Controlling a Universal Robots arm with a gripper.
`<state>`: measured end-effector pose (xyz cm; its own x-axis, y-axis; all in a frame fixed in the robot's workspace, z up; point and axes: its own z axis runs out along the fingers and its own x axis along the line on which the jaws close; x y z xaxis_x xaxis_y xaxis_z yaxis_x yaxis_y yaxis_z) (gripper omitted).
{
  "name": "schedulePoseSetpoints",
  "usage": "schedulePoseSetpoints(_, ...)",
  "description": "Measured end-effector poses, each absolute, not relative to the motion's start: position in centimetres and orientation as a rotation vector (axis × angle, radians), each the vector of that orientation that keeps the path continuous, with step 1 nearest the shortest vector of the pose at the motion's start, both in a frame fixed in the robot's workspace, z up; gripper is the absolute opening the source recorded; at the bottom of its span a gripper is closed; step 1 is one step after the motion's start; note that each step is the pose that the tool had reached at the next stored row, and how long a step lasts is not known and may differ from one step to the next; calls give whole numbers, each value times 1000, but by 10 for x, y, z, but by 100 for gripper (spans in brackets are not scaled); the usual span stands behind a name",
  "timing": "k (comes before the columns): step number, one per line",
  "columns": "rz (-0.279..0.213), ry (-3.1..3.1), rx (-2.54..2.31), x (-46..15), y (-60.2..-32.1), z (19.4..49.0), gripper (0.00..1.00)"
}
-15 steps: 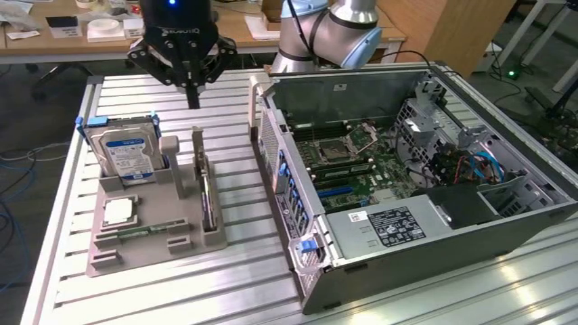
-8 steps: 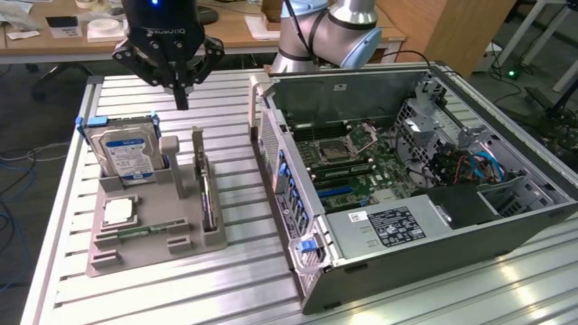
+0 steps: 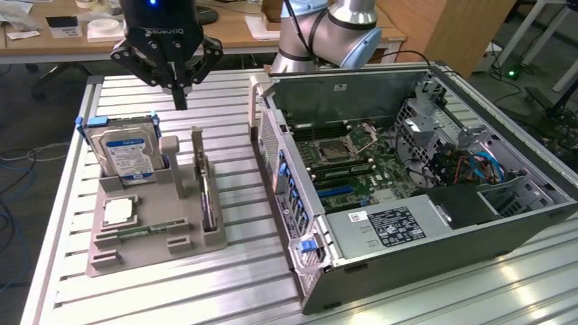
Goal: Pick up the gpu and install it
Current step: 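Pick up the gpu and move the gpu toward the slot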
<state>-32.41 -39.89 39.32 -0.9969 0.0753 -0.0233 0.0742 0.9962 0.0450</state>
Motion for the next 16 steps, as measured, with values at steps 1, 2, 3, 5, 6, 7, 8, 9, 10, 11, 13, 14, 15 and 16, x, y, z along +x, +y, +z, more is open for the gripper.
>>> schedulePoseSetpoints(1,69,3114,117,-324,-399,393,11)
schedulePoseSetpoints(2,69,3114,117,-324,-399,393,11)
schedulePoseSetpoints(3,69,3114,117,-324,-399,393,11)
schedulePoseSetpoints(5,69,3114,117,-324,-399,393,11)
schedulePoseSetpoints(6,69,3114,117,-324,-399,393,11)
schedulePoseSetpoints(7,69,3114,117,-324,-399,393,11)
schedulePoseSetpoints(8,69,3114,117,-324,-399,393,11)
schedulePoseSetpoints(9,69,3114,117,-324,-399,393,11)
schedulePoseSetpoints(10,69,3114,117,-324,-399,393,17)
schedulePoseSetpoints(11,69,3114,117,-324,-399,393,24)
schedulePoseSetpoints(13,69,3114,117,-324,-399,393,29)
schedulePoseSetpoints(14,69,3114,117,-324,-399,393,29)
schedulePoseSetpoints(15,69,3114,117,-324,-399,393,35)
schedulePoseSetpoints(16,69,3114,117,-324,-399,393,41)
